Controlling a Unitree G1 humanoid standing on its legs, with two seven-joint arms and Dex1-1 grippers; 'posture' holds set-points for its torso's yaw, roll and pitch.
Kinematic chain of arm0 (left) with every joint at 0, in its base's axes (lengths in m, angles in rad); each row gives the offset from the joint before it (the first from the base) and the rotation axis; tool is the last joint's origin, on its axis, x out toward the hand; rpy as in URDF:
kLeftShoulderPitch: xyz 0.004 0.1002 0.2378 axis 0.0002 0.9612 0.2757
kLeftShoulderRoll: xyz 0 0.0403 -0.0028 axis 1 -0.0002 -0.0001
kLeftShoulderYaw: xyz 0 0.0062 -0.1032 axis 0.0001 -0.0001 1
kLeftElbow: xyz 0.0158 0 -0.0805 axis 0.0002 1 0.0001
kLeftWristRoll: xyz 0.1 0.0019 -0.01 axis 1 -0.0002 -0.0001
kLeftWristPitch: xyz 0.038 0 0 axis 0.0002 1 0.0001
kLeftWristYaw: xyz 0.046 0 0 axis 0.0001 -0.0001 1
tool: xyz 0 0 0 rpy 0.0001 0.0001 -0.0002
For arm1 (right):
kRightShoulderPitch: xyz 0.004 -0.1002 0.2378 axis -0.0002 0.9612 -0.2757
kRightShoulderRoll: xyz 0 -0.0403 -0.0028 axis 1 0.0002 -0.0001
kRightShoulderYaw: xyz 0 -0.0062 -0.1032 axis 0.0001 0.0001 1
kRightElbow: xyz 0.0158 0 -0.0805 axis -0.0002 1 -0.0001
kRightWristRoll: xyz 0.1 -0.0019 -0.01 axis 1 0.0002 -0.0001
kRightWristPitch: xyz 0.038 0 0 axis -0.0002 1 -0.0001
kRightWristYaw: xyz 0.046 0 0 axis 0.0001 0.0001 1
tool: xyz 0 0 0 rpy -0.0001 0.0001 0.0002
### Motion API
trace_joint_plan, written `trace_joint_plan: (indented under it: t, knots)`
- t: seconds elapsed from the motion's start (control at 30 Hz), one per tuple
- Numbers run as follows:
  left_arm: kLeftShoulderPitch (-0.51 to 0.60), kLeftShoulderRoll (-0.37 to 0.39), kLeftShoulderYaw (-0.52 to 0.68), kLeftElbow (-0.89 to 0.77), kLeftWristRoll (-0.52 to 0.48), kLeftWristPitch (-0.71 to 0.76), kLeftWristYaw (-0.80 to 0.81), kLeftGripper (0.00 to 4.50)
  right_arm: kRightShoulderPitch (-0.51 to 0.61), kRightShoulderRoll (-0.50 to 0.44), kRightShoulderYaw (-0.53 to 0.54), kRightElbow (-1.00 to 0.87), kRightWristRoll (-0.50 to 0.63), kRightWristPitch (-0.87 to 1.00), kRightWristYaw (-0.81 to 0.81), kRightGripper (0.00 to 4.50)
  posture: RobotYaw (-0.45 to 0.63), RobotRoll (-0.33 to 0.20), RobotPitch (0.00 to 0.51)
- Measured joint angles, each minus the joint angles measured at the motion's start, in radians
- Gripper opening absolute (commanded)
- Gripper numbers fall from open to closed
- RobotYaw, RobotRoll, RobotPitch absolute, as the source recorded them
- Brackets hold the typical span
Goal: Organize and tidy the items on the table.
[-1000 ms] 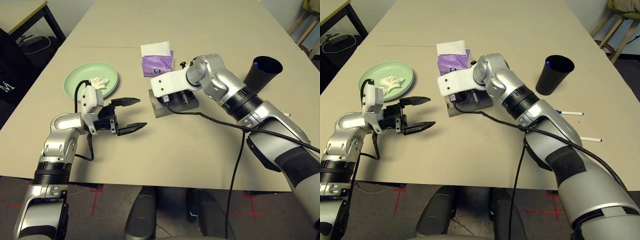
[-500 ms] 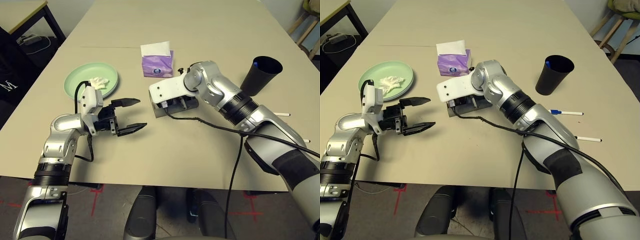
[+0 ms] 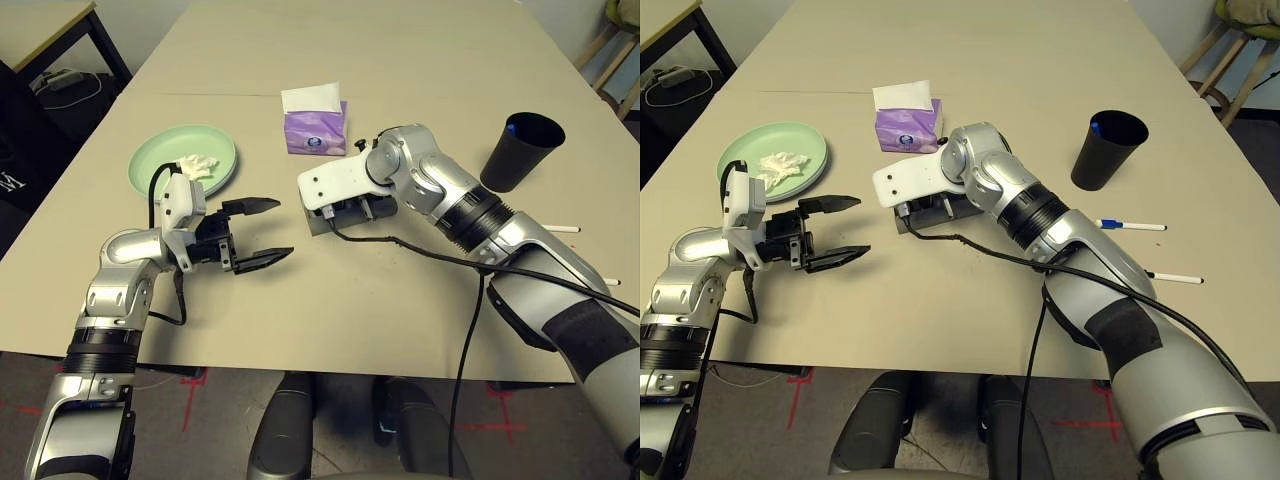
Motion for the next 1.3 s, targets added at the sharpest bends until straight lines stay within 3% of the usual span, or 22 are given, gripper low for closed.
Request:
trace_joint_plan:
  t: [0.83, 0.87, 1.17, 1.3]
  knots:
    - [-0.021, -0.002, 0.0, 0.026, 0.0, -0.008, -0.011, 4.5, -0.022, -0.004, 0.0, 0.0, 0.024, 0.021, 0.067, 0.3, 0.33, 0.0, 0.148]
    - [-0.025, -0.002, 0.0, 0.027, 0.001, -0.008, -0.012, 4.5, -0.022, -0.004, 0.0, 0.0, 0.025, 0.026, 0.069, 1.02, 0.33, 0.0, 0.148]
    - [-0.033, -0.002, -0.001, 0.03, 0.001, -0.014, -0.015, 4.5, -0.047, -0.003, -0.001, 0.027, 0.026, 0.044, 0.058, 4.35, 0.32, 0.0, 0.142]
    - [-0.033, -0.002, -0.001, 0.031, 0.001, -0.016, -0.017, 4.5, -0.059, -0.004, -0.002, 0.038, 0.029, 0.035, 0.054, 4.46, 0.32, 0.0, 0.138]
